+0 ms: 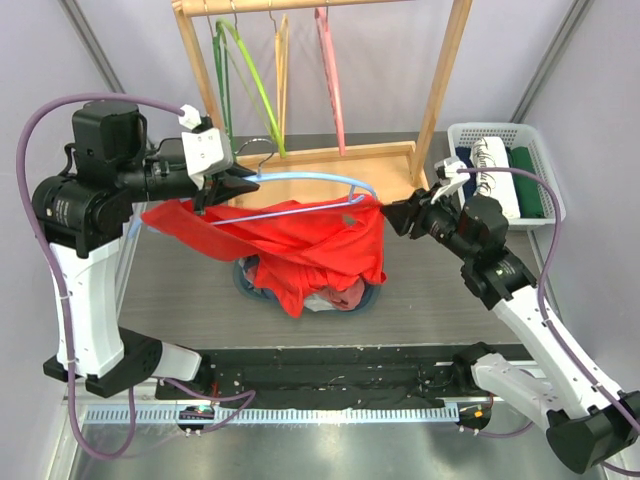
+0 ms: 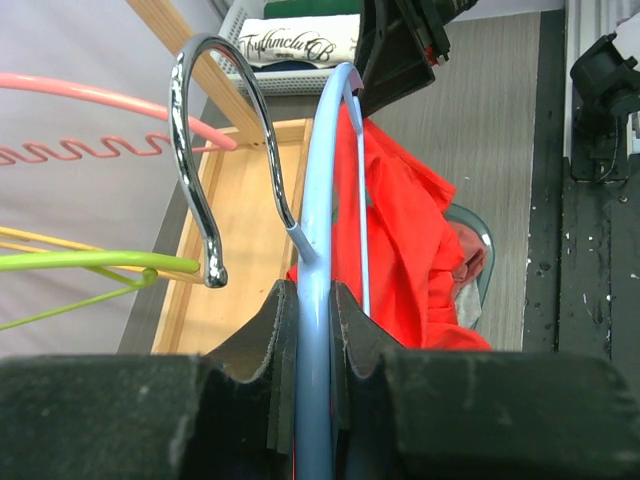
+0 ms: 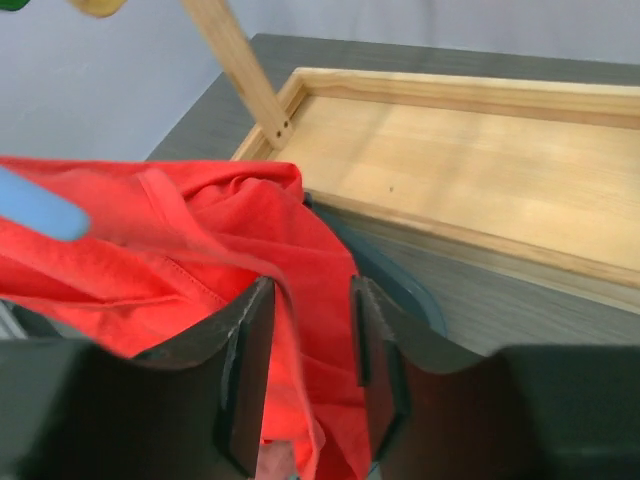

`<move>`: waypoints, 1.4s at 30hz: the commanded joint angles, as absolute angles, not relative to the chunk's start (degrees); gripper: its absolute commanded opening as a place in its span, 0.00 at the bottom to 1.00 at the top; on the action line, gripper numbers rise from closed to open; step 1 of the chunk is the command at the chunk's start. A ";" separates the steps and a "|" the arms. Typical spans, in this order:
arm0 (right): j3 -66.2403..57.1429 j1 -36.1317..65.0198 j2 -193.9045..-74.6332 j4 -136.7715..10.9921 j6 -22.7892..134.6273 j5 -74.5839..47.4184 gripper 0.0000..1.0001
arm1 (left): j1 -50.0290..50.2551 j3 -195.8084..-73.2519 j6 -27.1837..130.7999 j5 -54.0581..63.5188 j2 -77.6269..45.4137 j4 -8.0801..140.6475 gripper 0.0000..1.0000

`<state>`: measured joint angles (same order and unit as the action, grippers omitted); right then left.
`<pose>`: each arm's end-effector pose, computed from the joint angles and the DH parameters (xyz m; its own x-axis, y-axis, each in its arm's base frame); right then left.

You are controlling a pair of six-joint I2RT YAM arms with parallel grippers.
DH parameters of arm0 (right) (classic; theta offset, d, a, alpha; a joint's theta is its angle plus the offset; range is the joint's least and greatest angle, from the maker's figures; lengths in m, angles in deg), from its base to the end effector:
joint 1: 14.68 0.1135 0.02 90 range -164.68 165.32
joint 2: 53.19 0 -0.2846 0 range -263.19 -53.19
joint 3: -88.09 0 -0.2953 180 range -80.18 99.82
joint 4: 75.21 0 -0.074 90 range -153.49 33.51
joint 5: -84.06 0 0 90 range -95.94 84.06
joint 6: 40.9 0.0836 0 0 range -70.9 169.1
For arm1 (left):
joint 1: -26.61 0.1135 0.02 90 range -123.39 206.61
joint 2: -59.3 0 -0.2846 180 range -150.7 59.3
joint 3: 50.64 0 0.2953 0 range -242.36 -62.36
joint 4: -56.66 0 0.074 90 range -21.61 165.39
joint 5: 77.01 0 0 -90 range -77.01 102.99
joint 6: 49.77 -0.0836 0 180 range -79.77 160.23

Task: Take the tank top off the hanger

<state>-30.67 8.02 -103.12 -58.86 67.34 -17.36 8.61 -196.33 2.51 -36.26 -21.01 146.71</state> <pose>0.2535 0.1240 0.3755 -0.2523 0.2270 -0.9406 -0.5067 0.7972 0.3283 0.1820 -0.1257 0.6088 0.2100 0.3517 -0.9123 0.9203 0.2439 0.3058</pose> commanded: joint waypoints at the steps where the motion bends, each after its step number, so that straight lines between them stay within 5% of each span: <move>1: -25.78 9.57 -100.24 -54.79 56.87 -23.71 0.55 | 8.77 -196.92 2.87 -40.09 -22.34 145.30 0.00; 5: -23.43 10.01 -93.62 -50.42 49.47 -21.33 0.71 | 8.77 -196.13 4.28 -41.76 -24.81 143.19 0.00; 8: -17.46 10.01 -92.39 -43.57 43.33 -22.63 0.73 | 8.86 -196.04 4.72 -42.73 -26.04 141.43 0.00; 28: 2.70 10.10 -108.91 -38.53 44.26 -51.81 0.73 | 1.48 -192.62 -9.96 -47.65 -26.83 153.90 0.00; 42: 5.07 12.56 -111.81 -35.10 44.80 -55.95 0.75 | 0.51 -190.59 -4.25 -50.28 -26.39 150.04 0.00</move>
